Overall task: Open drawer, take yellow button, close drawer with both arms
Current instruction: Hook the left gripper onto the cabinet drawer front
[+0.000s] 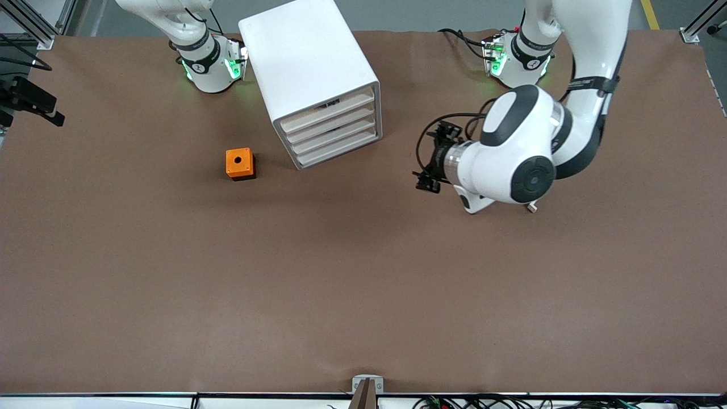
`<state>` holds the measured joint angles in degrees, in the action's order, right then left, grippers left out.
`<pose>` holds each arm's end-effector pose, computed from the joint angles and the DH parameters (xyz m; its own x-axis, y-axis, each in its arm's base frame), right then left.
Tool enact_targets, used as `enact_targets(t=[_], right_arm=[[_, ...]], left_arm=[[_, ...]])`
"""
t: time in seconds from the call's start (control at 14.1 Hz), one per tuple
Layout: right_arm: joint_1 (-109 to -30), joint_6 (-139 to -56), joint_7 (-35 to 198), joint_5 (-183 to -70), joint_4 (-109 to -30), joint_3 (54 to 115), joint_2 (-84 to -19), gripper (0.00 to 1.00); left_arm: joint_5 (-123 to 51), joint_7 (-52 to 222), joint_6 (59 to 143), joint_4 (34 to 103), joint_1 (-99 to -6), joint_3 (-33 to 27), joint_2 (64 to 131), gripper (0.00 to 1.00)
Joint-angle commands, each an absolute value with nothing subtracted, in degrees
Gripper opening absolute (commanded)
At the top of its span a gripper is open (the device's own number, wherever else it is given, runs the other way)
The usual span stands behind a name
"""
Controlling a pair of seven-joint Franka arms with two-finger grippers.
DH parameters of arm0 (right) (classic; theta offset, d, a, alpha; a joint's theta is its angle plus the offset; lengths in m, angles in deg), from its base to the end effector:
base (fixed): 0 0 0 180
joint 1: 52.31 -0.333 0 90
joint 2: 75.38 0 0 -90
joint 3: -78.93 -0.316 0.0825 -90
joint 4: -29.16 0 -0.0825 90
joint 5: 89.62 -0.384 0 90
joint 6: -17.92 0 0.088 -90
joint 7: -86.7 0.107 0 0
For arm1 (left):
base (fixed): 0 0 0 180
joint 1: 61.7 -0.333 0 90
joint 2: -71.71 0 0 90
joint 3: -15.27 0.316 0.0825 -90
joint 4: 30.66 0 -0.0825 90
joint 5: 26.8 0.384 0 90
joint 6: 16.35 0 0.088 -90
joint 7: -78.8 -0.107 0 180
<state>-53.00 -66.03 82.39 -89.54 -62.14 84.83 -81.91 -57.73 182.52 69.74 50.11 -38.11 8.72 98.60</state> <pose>0.5051 -0.0498 0.6649 0.9998 -0.0150 -0.0141 -0.0152 -0.9998 -0.0114 0.5439 -0.3680 0.4277 0.0794 0.8971 -0.4347 0.8296 -0.3013 -0.4702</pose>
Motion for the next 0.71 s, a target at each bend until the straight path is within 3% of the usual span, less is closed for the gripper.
enact_targets(t=[0.0, 0.57, 0.64], right_arm=[[-52.4, -66.37, 83.27, -87.69, -62.78, 83.77, -82.85, 1.0], [-52.22, -65.93, 82.65, -87.86, -61.72, 83.86, -82.5, 1.0], [-52.13, -65.93, 82.74, -87.86, -61.46, 83.86, -82.32, 1.0]], left_arm=[[-61.94, 191.1, 68.55, 48.18, -35.52, 9.03, 100.1, 1.0], [-84.43, 214.74, 67.93, 49.23, -33.4, 8.94, 110.99, 0.99], [-84.36, 216.51, 67.93, 49.32, -32.7, 8.94, 111.26, 0.94]])
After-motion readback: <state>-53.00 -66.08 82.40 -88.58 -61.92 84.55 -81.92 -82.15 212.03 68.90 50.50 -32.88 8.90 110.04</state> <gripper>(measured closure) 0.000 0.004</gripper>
